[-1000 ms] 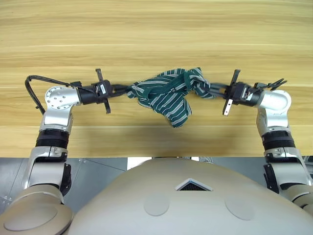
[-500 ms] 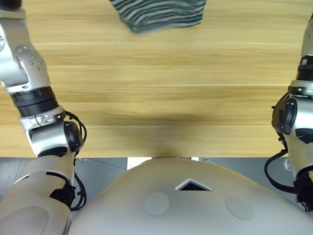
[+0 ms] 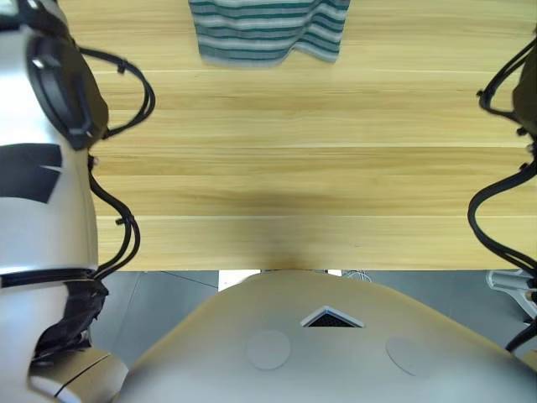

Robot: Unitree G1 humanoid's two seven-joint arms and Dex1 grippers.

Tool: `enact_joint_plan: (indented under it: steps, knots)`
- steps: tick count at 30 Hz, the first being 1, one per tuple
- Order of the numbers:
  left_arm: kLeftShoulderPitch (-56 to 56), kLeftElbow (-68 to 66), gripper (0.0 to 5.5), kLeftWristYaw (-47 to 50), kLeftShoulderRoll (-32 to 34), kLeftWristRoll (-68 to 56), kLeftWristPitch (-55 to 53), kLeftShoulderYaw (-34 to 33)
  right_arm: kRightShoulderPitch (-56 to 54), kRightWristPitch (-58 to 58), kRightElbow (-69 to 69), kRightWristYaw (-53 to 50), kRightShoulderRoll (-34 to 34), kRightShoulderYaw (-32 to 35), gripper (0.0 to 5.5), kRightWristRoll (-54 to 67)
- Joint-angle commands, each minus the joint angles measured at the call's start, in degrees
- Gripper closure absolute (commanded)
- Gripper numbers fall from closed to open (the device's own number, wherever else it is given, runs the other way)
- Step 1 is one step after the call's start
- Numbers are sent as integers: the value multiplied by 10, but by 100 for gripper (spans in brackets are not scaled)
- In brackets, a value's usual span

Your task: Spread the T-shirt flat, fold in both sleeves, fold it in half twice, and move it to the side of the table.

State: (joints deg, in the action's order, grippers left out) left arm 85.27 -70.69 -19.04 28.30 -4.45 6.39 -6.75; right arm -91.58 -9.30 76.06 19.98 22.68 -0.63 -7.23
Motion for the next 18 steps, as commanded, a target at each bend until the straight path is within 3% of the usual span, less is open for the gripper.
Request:
enact_joint_plan:
  steps: [1, 10, 15, 18]
  knots:
    - [25, -36, 547, 10, 20, 14, 18, -11, -5, 12, 19, 5, 6, 8, 550, -15]
    - [-56, -34, 547, -53, -24, 35, 44, 7, 164, -5, 28, 70, 12, -8, 550, -57]
    - [-254, 33, 547, -169, -54, 55, 79, 58, 300, -45, 25, 114, 18, -15, 550, -71]
    - [-408, 239, 547, -260, -20, -8, 31, 40, 345, -83, 17, 159, 28, -6, 550, -57]
